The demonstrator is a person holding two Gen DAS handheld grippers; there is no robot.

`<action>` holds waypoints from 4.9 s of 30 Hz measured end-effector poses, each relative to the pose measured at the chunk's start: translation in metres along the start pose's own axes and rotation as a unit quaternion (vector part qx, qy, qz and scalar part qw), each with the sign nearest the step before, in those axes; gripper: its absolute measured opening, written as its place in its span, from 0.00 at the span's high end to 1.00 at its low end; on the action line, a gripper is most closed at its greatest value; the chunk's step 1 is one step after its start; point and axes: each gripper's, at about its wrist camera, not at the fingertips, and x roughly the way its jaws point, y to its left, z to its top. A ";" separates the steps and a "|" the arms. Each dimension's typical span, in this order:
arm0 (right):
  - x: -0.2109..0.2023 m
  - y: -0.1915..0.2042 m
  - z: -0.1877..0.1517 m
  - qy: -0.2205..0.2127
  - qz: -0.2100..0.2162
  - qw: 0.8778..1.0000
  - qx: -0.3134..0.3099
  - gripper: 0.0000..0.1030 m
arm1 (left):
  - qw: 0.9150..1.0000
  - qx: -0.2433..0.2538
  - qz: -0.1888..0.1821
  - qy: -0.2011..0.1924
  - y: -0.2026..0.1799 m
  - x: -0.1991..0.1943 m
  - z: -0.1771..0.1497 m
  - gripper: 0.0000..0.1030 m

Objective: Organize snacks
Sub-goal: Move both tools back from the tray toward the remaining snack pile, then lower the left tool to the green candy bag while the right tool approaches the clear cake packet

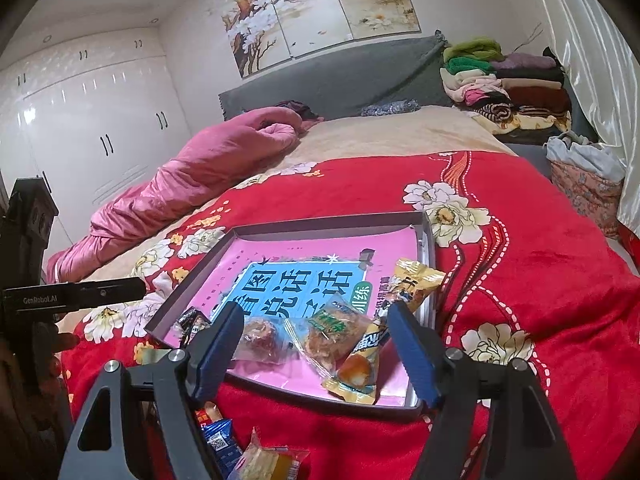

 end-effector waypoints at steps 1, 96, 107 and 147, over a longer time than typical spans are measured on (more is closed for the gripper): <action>-0.001 0.001 0.000 0.000 0.000 1.000 -0.001 0.27 | 1.000 0.000 0.002 0.001 0.001 0.000 -0.001 0.24; -0.028 0.036 -0.053 0.089 -0.027 0.996 -0.018 0.18 | 0.993 -0.007 -0.005 0.114 0.024 -0.007 -0.084 0.23; -0.019 0.035 -0.060 0.119 -0.034 0.992 -0.015 0.18 | 0.992 -0.033 -0.013 0.123 0.029 0.002 -0.089 0.23; 0.005 0.027 -0.075 0.166 0.011 0.986 0.015 0.48 | 0.986 -0.098 -0.043 0.124 0.037 0.021 -0.092 0.27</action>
